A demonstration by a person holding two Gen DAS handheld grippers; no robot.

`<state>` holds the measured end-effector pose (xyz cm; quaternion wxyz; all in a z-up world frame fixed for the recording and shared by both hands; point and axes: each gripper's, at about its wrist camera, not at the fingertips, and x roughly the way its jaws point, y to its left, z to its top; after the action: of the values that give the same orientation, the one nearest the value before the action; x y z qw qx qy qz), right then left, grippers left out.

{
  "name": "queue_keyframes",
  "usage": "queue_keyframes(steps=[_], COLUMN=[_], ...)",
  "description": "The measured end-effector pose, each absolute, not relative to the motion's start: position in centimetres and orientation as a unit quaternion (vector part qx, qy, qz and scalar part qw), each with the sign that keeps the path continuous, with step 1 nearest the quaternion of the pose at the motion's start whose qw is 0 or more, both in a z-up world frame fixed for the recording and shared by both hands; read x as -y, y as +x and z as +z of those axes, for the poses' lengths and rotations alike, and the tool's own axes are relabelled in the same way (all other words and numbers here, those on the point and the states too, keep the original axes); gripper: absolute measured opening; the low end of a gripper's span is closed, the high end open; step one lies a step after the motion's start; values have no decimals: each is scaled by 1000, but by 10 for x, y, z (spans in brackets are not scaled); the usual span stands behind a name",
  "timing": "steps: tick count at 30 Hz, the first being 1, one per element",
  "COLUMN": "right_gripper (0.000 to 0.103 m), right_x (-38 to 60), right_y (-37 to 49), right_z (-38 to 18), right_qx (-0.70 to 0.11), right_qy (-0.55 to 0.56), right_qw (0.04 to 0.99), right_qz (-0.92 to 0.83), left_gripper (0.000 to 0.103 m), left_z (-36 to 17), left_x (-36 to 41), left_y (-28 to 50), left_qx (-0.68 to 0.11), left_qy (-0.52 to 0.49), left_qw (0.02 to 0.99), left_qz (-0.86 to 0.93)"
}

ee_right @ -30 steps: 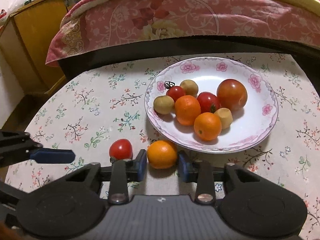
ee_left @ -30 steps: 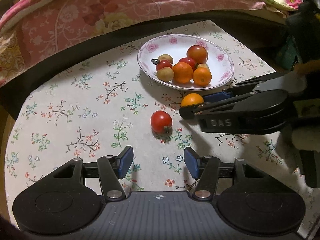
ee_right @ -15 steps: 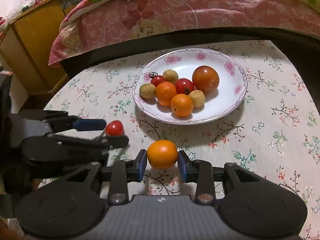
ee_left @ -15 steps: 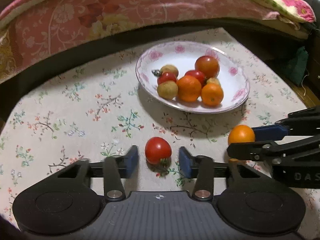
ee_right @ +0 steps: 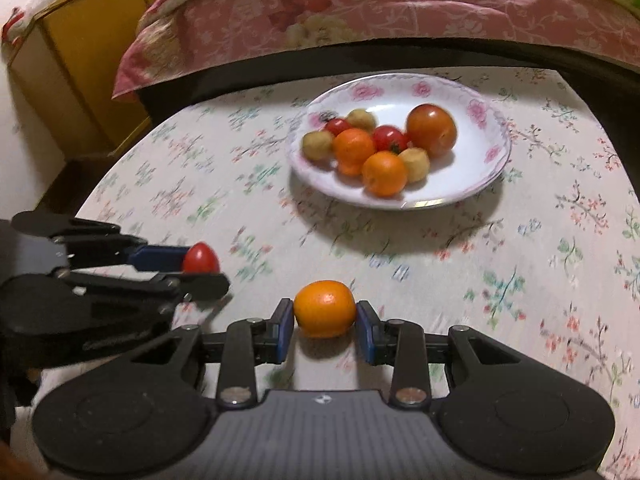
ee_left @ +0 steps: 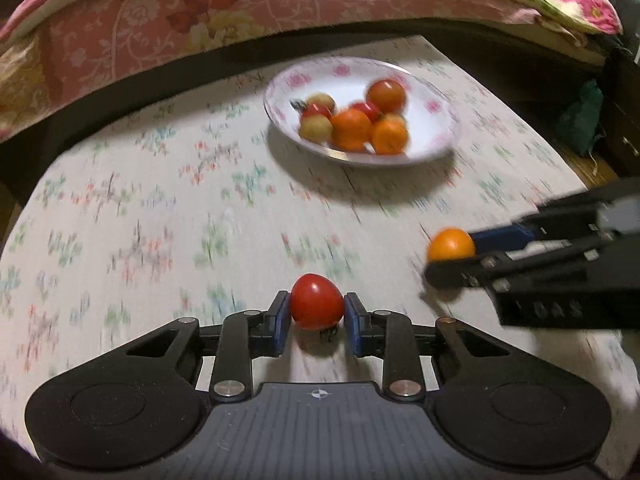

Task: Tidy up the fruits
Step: 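Grasp a red tomato with the left tool while the right tool grasps the last mandarin, then lift the red tomato and mandarin and move both tools toward the white plate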

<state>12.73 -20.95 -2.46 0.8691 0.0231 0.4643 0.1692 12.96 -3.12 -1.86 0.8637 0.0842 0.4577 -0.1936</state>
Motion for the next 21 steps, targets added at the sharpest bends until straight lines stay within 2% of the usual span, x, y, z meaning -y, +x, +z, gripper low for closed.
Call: queue_keyframes(steps=[8, 13, 16, 18, 21], right_gripper=[28, 29, 34, 42, 41], right_x=[189, 195, 195, 195, 195], right_y=[76, 75, 78, 80, 81], right_z=[-29, -31, -30, -30, -31], right_qx=[-468, -460, -466, -469, -467], right_qy=[-50, -33, -25, -24, -22], right_qw=[864, 869, 867, 866, 866], right_qz=[179, 179, 175, 171, 177], left_gripper=[39, 40, 48, 49, 51], left_z=[-24, -25, -26, -27, -26], left_x=[42, 42, 39, 38, 37], left_y=[83, 85, 89, 92, 93], left_qx=[-463, -451, -450, -451, -450], left_qy=[121, 120, 114, 113, 115], left_qw=[849, 855, 857, 856, 856], left_qz=[-222, -225, -222, -225, -226])
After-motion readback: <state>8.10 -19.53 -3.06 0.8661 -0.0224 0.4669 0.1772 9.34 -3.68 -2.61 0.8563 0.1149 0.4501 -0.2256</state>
